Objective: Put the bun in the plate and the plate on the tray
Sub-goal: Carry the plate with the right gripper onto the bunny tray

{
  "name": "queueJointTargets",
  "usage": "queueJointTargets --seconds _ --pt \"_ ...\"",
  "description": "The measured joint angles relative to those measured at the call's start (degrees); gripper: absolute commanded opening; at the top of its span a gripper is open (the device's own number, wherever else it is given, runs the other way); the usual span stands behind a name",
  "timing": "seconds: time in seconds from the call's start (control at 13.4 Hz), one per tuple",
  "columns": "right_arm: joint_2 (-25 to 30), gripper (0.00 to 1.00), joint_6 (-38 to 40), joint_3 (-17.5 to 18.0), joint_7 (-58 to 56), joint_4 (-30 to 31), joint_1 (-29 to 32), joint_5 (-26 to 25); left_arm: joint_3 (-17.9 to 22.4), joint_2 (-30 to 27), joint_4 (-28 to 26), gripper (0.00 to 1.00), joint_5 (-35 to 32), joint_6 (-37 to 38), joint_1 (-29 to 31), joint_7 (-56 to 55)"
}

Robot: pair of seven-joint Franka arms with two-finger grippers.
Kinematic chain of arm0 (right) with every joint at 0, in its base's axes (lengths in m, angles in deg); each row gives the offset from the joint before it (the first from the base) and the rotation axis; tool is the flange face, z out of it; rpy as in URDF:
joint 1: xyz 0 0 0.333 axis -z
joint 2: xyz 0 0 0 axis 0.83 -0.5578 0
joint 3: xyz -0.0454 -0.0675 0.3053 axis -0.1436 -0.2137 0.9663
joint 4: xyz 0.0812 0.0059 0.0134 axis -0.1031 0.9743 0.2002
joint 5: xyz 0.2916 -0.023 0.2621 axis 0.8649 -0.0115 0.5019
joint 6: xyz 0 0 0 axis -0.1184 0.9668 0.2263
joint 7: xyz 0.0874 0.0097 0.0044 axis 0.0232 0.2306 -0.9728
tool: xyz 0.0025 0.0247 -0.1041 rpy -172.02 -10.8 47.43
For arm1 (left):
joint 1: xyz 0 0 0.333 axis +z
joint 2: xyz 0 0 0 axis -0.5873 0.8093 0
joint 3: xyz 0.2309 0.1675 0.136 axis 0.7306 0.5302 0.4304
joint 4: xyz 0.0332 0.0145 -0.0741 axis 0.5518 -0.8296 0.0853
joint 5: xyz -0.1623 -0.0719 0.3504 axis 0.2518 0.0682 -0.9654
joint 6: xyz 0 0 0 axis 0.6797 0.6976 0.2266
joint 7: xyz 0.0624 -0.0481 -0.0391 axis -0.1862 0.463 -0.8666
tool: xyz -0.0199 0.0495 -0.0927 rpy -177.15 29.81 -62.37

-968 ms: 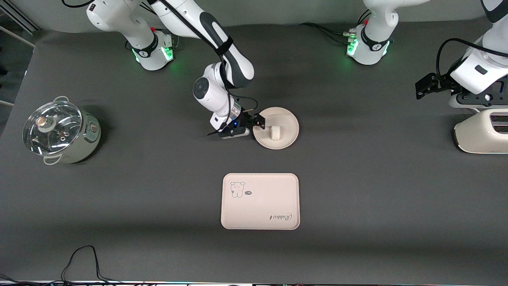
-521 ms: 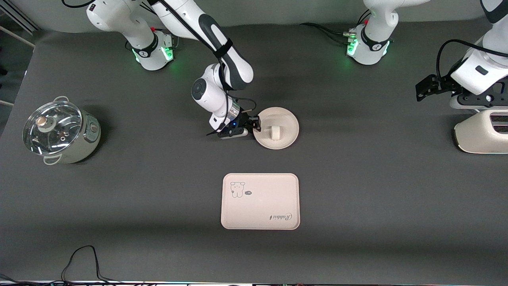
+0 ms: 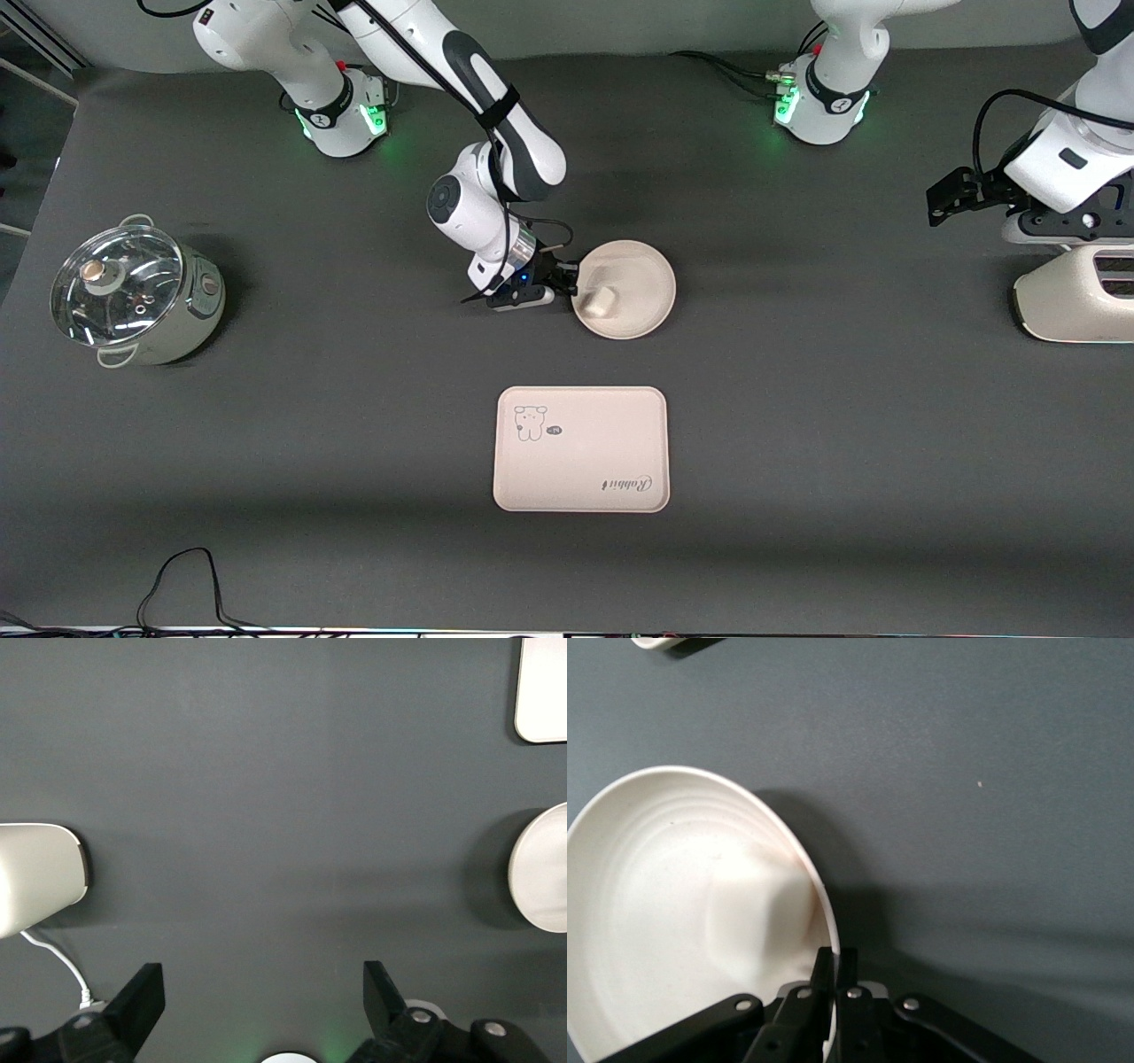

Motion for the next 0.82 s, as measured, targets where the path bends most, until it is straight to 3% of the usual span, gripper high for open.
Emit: queueJointTargets --seconds 0.3,0.52,0.82 --pt "3.88 0.00 4.21 -1.05 -1.02 -0.42 2.16 -2.00 -0.01 0.00 -0.02 1.00 0.00 0.00 0.00 0.00" --pt "5.91 0.00 7.41 -1.63 -1.02 -0.36 4.69 -8.29 -0.01 0.01 -0.07 1.00 0.00 -0.03 0.00 0.00" --pt "7.26 0.00 15.23 -6.44 2.40 -0.75 5.24 -20.25 0.00 0.01 -0.09 1.00 0.00 -0.03 0.00 0.00"
